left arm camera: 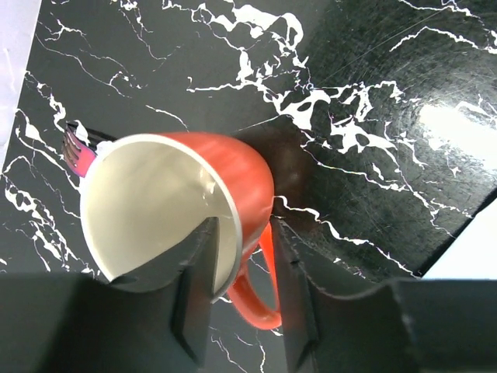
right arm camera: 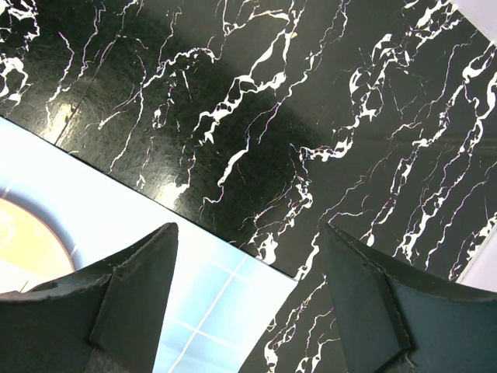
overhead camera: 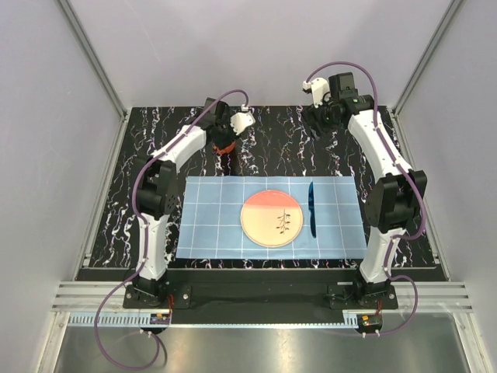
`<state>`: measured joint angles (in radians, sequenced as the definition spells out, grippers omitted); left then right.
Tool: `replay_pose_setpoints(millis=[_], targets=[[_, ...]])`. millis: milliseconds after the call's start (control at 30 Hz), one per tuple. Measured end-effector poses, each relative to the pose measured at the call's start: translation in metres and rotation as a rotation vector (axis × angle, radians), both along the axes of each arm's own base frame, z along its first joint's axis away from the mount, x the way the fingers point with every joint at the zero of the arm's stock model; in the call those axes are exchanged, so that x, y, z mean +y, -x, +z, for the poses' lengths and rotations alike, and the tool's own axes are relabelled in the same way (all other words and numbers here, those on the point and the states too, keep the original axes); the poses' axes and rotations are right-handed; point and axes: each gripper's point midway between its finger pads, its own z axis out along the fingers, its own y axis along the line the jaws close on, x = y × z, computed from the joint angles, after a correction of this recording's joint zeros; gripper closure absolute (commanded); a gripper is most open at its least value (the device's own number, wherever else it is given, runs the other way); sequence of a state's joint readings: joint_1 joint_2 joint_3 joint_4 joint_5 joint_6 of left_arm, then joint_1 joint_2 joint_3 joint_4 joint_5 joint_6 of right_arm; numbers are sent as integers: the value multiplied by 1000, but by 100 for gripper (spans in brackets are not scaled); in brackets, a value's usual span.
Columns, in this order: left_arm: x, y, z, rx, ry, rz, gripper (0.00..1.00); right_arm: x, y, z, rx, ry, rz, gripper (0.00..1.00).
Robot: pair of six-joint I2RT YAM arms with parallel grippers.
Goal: Set the dinner table for one person
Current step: Pick up the cup at the center of the board.
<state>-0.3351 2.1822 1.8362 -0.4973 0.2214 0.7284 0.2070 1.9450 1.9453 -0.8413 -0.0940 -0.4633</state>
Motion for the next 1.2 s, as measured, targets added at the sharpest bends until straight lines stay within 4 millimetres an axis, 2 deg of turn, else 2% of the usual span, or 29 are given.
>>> replay_pose_setpoints(millis=[100, 167, 233, 267, 400, 900, 1067, 1200], targets=[[0, 0, 0, -2, -1, -1, 71, 1, 0, 2, -5, -1, 2, 20], [0, 0, 0, -2, 0, -1, 79, 2, 1, 3, -8, -1, 3, 20], [0, 0, 0, 0, 1, -3, 83, 2, 1, 4, -12, -1, 3, 20], [0, 1, 0, 6, 4, -1, 90, 2, 1, 5, -14, 0, 4, 20], [0, 6, -5, 31, 0, -6, 100, 6, 2, 6, -17, 0, 12, 20], [-3, 11, -3, 61, 28, -21, 100, 20, 5, 6, -18, 3, 40, 20], [-17, 26, 6, 165, 132, -4, 100, 22, 5, 6, -20, 11, 41, 20], [-35, 34, 24, 225, 239, 18, 100, 22, 6, 6, -22, 17, 41, 20]])
